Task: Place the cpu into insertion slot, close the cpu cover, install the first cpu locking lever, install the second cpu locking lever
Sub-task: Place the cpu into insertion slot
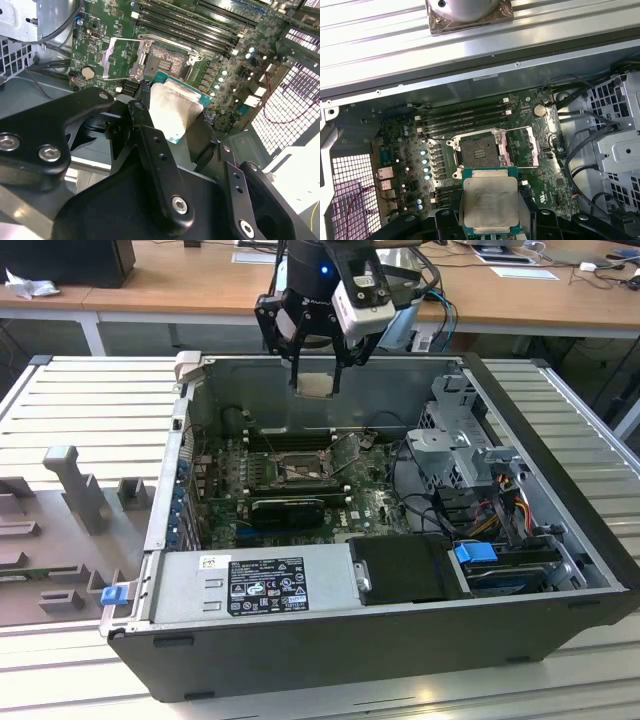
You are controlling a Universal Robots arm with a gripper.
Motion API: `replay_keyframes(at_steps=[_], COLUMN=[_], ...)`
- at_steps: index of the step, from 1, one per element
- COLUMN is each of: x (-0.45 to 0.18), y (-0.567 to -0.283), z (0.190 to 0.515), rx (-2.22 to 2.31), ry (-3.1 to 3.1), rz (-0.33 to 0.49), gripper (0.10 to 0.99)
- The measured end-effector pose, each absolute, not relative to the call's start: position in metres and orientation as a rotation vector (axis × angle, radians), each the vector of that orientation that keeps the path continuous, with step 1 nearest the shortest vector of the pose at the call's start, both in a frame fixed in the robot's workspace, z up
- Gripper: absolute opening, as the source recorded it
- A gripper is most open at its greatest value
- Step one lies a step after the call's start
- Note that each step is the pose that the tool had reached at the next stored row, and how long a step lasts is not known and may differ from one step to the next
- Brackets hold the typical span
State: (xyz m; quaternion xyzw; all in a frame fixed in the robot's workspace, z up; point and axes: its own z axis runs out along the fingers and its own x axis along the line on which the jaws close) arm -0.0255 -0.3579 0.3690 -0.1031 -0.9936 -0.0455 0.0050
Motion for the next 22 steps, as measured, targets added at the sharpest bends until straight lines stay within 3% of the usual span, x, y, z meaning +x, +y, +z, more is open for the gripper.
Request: replay_keyframes(at_steps=[22], x=[-0.0255], y=[-0.3579], z=[0.3643], rx=[-0.442], ry=[-3.1], rz=[-0.143], gripper=[0.529])
